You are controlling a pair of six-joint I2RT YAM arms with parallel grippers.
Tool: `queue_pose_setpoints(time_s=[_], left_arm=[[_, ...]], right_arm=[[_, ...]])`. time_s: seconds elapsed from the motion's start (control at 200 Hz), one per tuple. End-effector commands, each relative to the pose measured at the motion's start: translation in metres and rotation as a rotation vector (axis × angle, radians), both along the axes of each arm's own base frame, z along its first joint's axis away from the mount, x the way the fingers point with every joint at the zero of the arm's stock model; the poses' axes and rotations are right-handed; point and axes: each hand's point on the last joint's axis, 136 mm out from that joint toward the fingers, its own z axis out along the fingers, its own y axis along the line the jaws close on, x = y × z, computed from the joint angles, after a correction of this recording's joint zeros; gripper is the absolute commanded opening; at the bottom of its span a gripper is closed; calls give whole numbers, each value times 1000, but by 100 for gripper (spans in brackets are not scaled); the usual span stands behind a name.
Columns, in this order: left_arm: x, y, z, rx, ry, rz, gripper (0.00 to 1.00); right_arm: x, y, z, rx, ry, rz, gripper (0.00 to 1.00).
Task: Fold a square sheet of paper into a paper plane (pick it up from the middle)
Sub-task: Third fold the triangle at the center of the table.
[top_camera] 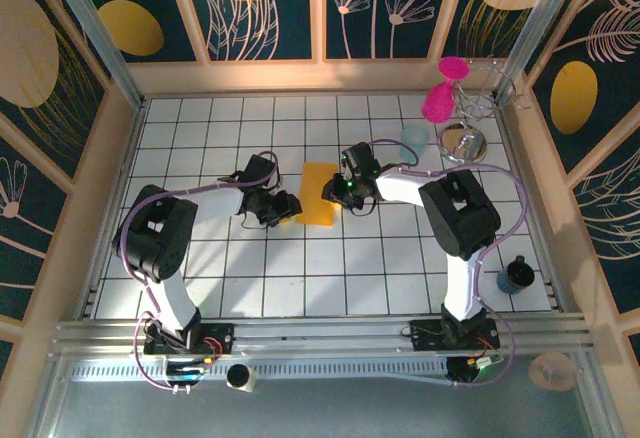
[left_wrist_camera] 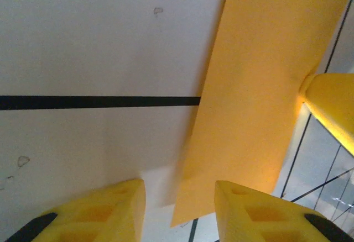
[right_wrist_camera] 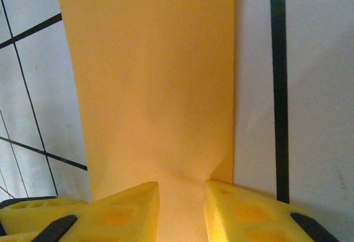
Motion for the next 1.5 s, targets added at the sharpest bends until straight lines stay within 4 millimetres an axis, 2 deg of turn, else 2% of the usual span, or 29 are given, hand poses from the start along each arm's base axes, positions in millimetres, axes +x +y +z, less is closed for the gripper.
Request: queue_pose_setpoints(time_s=[0.0, 0.265, 0.375, 0.476, 0.611, 0.666, 0.821, 1.166, 1.357, 1.492], left_arm=[[-1, -7, 2, -12, 17, -39, 37], [2, -22, 12, -95, 3, -68, 33], [3, -22, 9, -87, 6, -67, 33], [4, -17, 5, -49, 7, -63, 35], [7, 2, 1, 84, -16, -57, 36], [7, 4, 1, 99, -16, -63, 36], [-1, -7, -3, 17, 21, -75, 35], [-9, -17, -5, -37, 48, -125, 34], [-6, -22, 0, -57, 36, -140, 33], [5, -30, 13, -93, -6, -148, 32]], right_arm=[[-9, -12, -21, -46, 54, -8, 29], [-10, -13, -23, -46, 56, -10, 29], [-11, -13, -24, -48, 56, -7, 29], [-12, -14, -24, -50, 56, -9, 29], [-13, -15, -25, -51, 58, -12, 29], [-13, -15, -26, -52, 59, -10, 29], [-13, -16, -26, -54, 56, -10, 29], [-12, -16, -25, -56, 52, -15, 28], [-13, -17, -26, -58, 53, -17, 28], [-13, -18, -24, -58, 48, -18, 28]])
